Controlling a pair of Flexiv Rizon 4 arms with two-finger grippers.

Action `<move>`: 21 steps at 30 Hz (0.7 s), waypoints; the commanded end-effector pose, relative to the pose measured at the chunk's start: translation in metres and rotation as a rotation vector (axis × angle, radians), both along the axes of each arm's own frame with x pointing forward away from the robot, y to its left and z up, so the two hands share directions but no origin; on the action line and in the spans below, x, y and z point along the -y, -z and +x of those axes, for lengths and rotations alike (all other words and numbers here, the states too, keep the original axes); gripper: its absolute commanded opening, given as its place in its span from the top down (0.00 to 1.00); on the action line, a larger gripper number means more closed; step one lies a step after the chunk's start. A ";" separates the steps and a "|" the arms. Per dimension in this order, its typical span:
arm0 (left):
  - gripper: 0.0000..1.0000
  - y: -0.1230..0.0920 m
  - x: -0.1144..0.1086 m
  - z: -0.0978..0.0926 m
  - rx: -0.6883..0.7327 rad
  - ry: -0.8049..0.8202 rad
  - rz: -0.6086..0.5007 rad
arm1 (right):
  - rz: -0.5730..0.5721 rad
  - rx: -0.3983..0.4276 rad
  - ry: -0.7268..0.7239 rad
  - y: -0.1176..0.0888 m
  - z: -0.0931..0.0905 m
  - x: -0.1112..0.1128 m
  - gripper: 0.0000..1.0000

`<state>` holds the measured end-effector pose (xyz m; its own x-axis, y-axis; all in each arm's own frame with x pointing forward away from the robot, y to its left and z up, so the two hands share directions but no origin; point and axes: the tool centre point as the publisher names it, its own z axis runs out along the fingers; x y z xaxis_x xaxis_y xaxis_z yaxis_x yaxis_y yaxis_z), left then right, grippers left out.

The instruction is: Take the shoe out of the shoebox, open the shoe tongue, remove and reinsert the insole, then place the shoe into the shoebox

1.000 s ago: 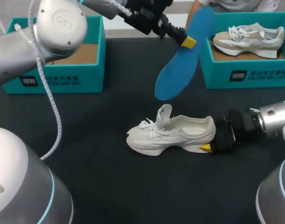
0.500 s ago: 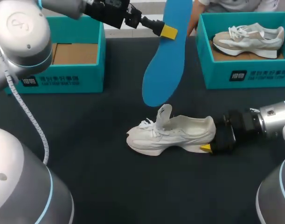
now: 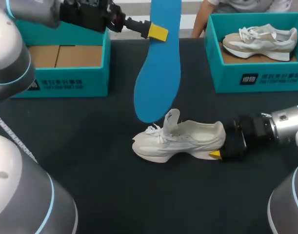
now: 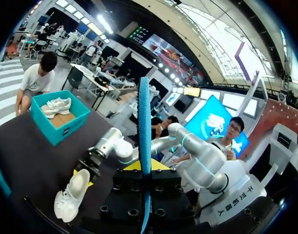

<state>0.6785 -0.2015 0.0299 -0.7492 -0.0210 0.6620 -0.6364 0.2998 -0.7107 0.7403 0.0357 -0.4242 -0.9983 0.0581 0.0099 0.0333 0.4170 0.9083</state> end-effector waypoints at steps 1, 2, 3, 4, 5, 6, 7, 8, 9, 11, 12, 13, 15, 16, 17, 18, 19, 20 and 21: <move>1.00 -0.004 -0.012 -0.016 -0.021 -0.010 -0.011 | -0.004 0.000 0.001 0.004 0.000 -0.002 1.00; 1.00 -0.006 -0.014 -0.020 -0.022 -0.009 -0.013 | -0.004 0.000 0.001 0.004 0.000 -0.002 1.00; 1.00 -0.009 -0.016 -0.023 -0.029 -0.010 -0.019 | -0.004 0.000 0.001 0.004 0.000 -0.002 1.00; 1.00 -0.010 -0.017 -0.025 -0.030 -0.012 -0.023 | -0.004 0.000 0.001 0.004 0.000 -0.002 1.00; 1.00 -0.013 -0.020 -0.029 -0.030 -0.013 -0.025 | -0.004 0.000 0.001 0.004 0.000 -0.002 1.00; 1.00 -0.016 -0.022 -0.032 -0.036 -0.015 -0.046 | -0.004 0.000 0.001 0.004 0.000 -0.002 1.00; 1.00 -0.018 -0.023 -0.034 -0.038 -0.015 -0.047 | -0.004 0.000 0.001 0.004 0.000 -0.002 1.00; 1.00 -0.019 -0.025 -0.036 -0.048 -0.015 -0.057 | -0.004 0.000 0.001 0.004 0.000 -0.002 1.00; 1.00 -0.021 -0.026 -0.038 -0.058 -0.012 -0.067 | -0.004 0.000 0.001 0.004 0.000 -0.002 1.00; 1.00 -0.025 -0.028 -0.042 -0.082 0.000 -0.090 | -0.004 0.000 0.001 0.004 0.000 -0.002 1.00; 1.00 -0.026 -0.028 -0.043 -0.089 -0.002 -0.100 | -0.004 0.000 0.001 0.004 0.000 -0.002 1.00; 1.00 -0.027 -0.029 -0.044 -0.099 0.000 -0.099 | -0.004 0.000 0.001 0.004 0.000 -0.002 1.00; 1.00 -0.028 -0.030 -0.047 -0.108 0.009 -0.104 | -0.004 0.000 0.001 0.004 0.000 -0.002 1.00; 1.00 -0.028 -0.031 -0.049 -0.114 0.015 -0.103 | -0.004 0.000 0.001 0.004 0.000 -0.002 1.00; 1.00 -0.028 -0.030 -0.050 -0.120 0.022 -0.103 | -0.004 0.000 0.001 0.004 0.000 -0.002 1.00; 1.00 -0.029 -0.030 -0.051 -0.120 0.023 -0.105 | -0.004 0.000 0.001 0.004 0.000 -0.002 1.00; 1.00 -0.029 -0.030 -0.052 -0.119 0.025 -0.105 | -0.004 0.000 0.001 0.004 0.000 -0.002 1.00; 1.00 -0.030 -0.031 -0.054 -0.123 0.029 -0.095 | -0.004 0.000 0.001 0.004 0.000 -0.002 1.00; 1.00 -0.030 -0.031 -0.055 -0.131 0.042 -0.083 | -0.004 0.000 0.001 0.004 0.000 -0.002 1.00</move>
